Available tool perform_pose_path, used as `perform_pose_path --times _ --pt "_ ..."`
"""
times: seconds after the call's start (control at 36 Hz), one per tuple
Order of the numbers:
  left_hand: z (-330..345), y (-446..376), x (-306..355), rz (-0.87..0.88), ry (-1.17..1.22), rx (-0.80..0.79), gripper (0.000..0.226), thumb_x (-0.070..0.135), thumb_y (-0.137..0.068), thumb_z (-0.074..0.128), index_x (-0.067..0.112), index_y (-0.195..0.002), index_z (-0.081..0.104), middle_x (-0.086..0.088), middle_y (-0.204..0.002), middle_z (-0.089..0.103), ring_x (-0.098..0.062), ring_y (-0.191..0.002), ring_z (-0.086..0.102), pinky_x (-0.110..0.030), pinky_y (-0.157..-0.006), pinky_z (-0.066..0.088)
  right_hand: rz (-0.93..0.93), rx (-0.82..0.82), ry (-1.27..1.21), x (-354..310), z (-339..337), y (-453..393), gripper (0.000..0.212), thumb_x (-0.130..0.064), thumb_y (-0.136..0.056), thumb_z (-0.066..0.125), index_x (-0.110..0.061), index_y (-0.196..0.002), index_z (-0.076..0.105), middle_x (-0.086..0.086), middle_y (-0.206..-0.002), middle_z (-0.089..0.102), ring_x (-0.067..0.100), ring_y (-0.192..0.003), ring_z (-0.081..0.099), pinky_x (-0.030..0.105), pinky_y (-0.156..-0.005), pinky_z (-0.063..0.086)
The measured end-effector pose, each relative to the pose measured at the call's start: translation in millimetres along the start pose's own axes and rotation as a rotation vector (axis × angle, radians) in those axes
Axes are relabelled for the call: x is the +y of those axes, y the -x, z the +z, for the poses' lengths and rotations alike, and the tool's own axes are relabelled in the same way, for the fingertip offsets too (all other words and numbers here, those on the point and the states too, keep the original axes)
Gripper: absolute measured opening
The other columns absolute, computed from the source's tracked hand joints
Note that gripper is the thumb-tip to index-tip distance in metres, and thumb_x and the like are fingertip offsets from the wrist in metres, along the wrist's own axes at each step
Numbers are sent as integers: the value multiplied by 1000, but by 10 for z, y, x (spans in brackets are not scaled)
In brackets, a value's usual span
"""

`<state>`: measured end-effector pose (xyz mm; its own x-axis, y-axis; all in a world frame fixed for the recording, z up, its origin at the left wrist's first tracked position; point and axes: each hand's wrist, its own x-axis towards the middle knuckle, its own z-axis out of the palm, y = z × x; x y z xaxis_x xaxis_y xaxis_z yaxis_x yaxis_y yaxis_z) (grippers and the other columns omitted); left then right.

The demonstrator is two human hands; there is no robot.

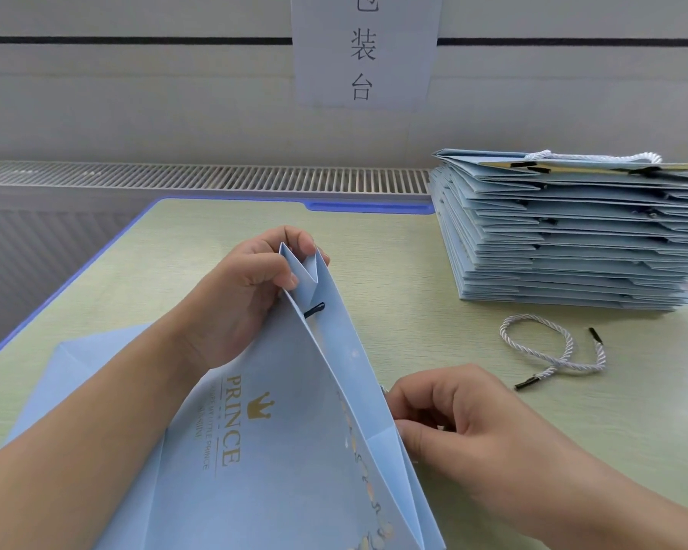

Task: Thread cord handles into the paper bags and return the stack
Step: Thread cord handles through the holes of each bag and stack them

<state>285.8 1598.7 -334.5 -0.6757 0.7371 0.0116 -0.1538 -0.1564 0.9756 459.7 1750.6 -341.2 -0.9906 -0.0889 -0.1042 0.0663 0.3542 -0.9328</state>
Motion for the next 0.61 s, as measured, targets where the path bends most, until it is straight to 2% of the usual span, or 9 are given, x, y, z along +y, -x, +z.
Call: perform_pose_path --times 0.11,0.22,0.36,0.44,0.53,0.61 --pt "6 -1 -4 1 -8 10 30 2 -55 41 12 -82 50 0 -81 60 -14 -63 57 -24 -58 50 -9 -7 -30 -15 17 3 18 -30 -75 58 -16 -75 69 -3 -61 53 6 -56 38 20 -55 32" --pt "7 -3 -8 -1 -29 16 30 2 -55 41 13 -82 50 0 -83 59 -13 -63 56 -25 -58 48 -39 -9 -25 -21 43 -8 18 -32 -75 60 -17 -77 71 2 -64 57 7 -57 40 22 -54 32" --pt "7 0 -13 -7 -38 14 31 2 -56 40 13 -83 51 -1 -86 59 -15 -64 55 -32 -64 44 -72 25 -82 -40 94 -14 12 -30 -76 62 -23 -73 71 -5 -61 58 5 -54 42 17 -53 34" --pt "16 5 -9 -5 -41 8 32 0 -57 39 13 -83 53 0 -87 60 -15 -64 54 -33 -65 43 -35 -2 -132 -13 94 -25 16 -27 -77 61 -14 -76 69 8 -68 63 11 -62 48 26 -60 39" --pt "24 12 1 2 -54 8 34 -2 -56 40 15 -79 58 -4 -86 55 -15 -63 52 -33 -64 42 -29 -15 -73 9 103 -27 23 -27 -79 60 -6 -84 69 19 -79 67 15 -67 52 32 -65 43" --pt "38 18 -3 -4 -88 13 36 -3 -54 40 12 -81 58 -6 -82 48 -17 -60 47 -35 -64 37 -91 58 138 21 126 -20 24 -34 -76 57 -16 -88 67 3 -73 65 11 -62 54 30 -62 45"
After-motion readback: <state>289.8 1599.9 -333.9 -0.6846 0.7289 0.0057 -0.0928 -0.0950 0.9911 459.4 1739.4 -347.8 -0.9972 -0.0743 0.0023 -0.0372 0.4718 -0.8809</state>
